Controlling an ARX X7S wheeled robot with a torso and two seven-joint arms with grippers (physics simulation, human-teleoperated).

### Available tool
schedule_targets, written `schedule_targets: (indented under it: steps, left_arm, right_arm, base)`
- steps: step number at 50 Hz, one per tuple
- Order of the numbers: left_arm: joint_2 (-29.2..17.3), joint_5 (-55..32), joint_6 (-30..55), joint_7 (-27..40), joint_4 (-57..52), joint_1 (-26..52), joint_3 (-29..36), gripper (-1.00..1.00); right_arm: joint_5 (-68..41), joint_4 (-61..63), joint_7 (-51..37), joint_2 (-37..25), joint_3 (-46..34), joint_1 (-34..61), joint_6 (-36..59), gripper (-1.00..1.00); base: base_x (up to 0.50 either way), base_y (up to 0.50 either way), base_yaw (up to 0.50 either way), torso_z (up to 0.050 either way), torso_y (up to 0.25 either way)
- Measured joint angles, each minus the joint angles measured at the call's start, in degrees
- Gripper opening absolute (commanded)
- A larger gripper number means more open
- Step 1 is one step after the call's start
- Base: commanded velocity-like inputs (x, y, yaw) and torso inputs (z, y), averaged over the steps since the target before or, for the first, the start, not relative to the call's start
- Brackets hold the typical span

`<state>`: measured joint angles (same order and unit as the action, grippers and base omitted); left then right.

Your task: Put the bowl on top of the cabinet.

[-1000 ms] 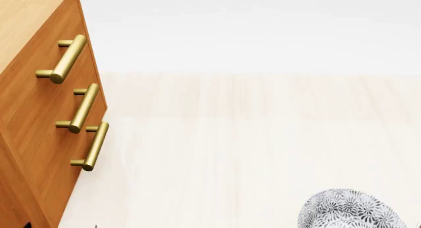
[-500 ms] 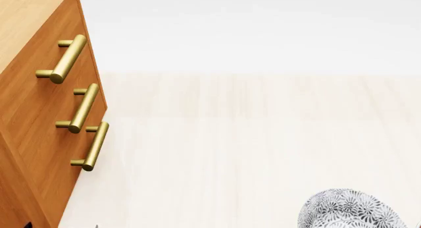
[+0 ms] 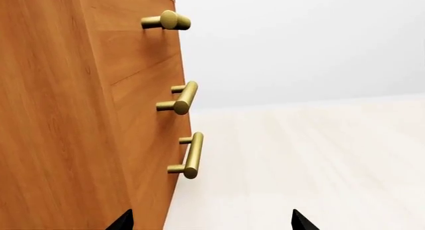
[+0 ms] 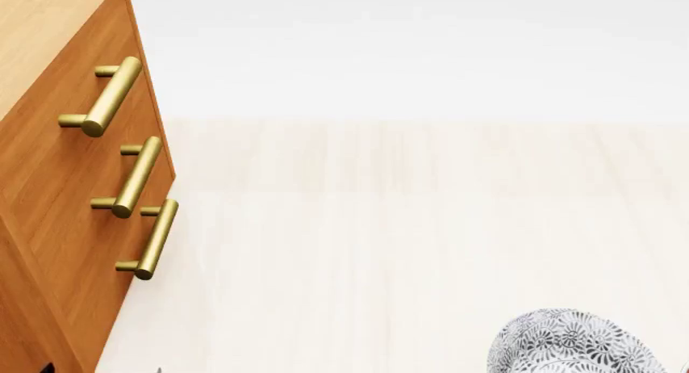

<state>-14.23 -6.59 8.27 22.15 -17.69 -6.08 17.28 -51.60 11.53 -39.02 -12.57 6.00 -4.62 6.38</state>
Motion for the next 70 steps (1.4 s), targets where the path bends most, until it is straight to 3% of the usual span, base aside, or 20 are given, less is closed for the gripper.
schedule_targets:
  steps: [49,50,70]
  left_arm:
    - [-0.9,-0.8,-0.3,1.1,0.6,0.6,1.0,1.00]
    - [-0.9,-0.8,-0.3,1.1,0.6,0.7,1.0,1.00]
    - [-1.2,-1.1,-0.4,1.5,0.9,0.9,1.4,1.00]
  right_arm:
    - [-2.1,-13.2,-1.6,-0.8,-1.0,9.0,3.0,1.00]
    - [-2.0,-13.3,-1.6,-0.8,-1.1,9.1,3.0,-1.00]
    - [-1.0,-13.1,1.0,-1.1,-1.4,9.6,2.8,-1.00]
  base:
    - [0.00,0.00,0.00,0.000,0.000]
    - [0.00,0.00,0.00,0.000,0.000]
    - [0.00,0.00,0.00,0.000,0.000]
